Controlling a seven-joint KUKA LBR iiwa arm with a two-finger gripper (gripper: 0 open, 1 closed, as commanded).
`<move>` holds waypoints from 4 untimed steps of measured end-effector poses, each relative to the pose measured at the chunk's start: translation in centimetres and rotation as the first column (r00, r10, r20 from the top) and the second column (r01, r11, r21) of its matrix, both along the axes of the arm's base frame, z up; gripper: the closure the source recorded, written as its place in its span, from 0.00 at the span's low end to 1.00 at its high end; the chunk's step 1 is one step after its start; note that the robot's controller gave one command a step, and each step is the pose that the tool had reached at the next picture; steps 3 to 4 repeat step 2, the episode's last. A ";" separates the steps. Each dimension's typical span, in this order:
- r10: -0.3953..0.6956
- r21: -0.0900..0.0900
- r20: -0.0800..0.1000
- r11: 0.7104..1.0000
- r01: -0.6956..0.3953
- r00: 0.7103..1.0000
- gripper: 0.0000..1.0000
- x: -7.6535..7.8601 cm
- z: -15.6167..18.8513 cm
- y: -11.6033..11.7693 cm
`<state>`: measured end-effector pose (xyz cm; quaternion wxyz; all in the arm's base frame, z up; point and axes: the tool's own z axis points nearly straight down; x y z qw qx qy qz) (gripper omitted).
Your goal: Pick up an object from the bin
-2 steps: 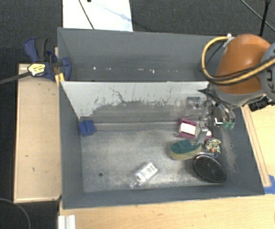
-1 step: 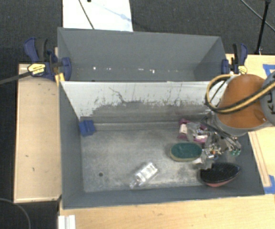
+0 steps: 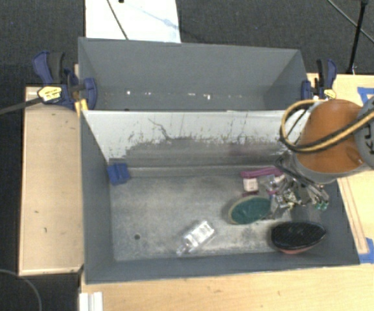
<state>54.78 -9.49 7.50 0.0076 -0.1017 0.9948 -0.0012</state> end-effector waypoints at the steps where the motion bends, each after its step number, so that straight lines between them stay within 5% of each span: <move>1: 0.102 -0.002 -0.005 0.995 -0.102 0.995 1.00 0.1 9.6 -0.7; 2: 0.131 -0.002 -0.005 0.991 -0.131 0.991 1.00 0.1 15.6 -1.2; 4: 0.131 -0.002 -0.005 0.991 -0.131 0.991 1.00 0.1 15.6 -1.2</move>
Offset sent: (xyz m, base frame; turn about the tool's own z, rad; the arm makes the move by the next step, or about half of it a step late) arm -0.0013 -0.0062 0.0915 -0.1043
